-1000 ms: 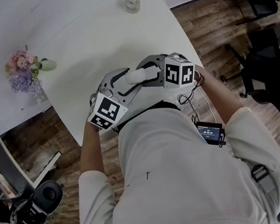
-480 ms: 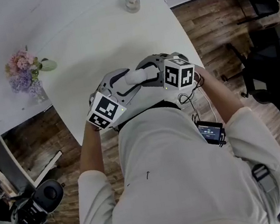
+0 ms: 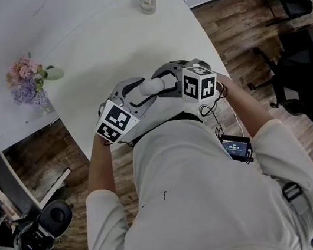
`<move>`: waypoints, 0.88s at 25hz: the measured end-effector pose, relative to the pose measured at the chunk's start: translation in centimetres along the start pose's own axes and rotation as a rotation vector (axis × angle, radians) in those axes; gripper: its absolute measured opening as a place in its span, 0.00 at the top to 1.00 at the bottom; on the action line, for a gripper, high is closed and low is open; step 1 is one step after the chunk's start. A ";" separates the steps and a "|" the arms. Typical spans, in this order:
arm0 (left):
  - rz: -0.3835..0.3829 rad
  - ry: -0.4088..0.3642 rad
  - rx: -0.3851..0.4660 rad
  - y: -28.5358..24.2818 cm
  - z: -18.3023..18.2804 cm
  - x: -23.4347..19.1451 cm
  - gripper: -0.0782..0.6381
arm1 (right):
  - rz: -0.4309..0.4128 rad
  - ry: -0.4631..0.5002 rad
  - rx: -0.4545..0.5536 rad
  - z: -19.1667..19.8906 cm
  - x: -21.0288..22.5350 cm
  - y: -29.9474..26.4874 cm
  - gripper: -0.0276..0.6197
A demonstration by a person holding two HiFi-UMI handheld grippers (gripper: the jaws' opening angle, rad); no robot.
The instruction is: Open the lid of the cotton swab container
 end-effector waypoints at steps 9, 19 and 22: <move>0.019 0.029 0.004 0.5 0.2 -0.1 0.55 | -0.002 0.009 0.008 -0.4 -0.1 -0.2 0.65; 0.055 0.036 0.008 0.8 0.7 0.1 0.55 | -0.002 0.031 0.009 -0.5 -0.4 -0.5 0.66; 0.058 0.038 0.016 0.9 0.7 0.1 0.55 | 0.003 0.036 0.009 -0.5 -0.4 -0.5 0.66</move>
Point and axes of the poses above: the fingertips, and each gripper's own axes: y backward along the fingers, x to its right, z out of its underside, the point moved 3 cm from there along y, backward along the fingers, and after that the axes turned 11 degrees about -y, right-handed, at the moved point
